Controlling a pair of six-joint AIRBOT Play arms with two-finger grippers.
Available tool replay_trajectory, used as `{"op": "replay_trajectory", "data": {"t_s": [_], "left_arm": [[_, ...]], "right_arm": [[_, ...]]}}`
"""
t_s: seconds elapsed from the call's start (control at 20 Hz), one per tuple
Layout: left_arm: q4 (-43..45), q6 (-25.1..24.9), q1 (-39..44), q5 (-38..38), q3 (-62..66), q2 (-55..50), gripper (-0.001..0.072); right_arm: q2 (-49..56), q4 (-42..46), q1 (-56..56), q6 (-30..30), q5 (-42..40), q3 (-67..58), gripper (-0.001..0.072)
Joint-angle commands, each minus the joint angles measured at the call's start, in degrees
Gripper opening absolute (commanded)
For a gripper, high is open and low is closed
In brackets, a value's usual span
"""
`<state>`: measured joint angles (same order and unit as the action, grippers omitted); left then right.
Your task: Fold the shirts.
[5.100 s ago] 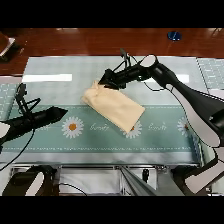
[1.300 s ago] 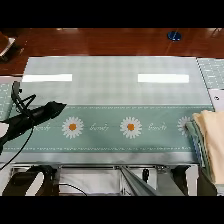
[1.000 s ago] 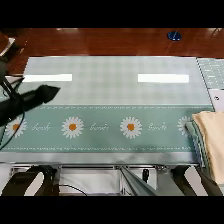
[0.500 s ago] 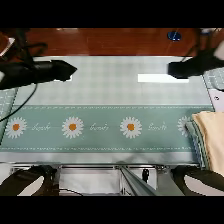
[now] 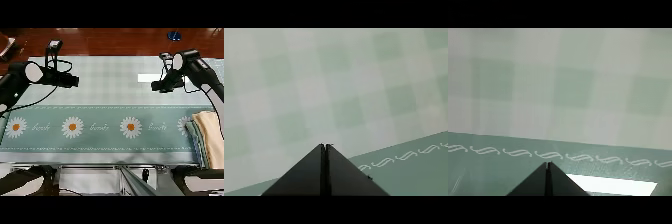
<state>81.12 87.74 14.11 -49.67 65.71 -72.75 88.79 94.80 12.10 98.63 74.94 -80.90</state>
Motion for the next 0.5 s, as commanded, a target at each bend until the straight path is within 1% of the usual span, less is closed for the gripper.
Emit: {"op": "replay_trajectory", "data": {"t_s": [0.0, 0.45], "left_arm": [[1.40, 0.85, -0.04, 0.13, 0.11, -1.95, 0.0021], [1.40, 0.85, -0.04, 0.13, 0.11, -3.41, 0.0021]], "right_arm": [[0.50, 1.18, 0.11, 0.07, 1.38, -0.04, 0.0025], [0.50, 1.18, 0.09, 0.07, 1.38, -0.04, 0.0025]]}}
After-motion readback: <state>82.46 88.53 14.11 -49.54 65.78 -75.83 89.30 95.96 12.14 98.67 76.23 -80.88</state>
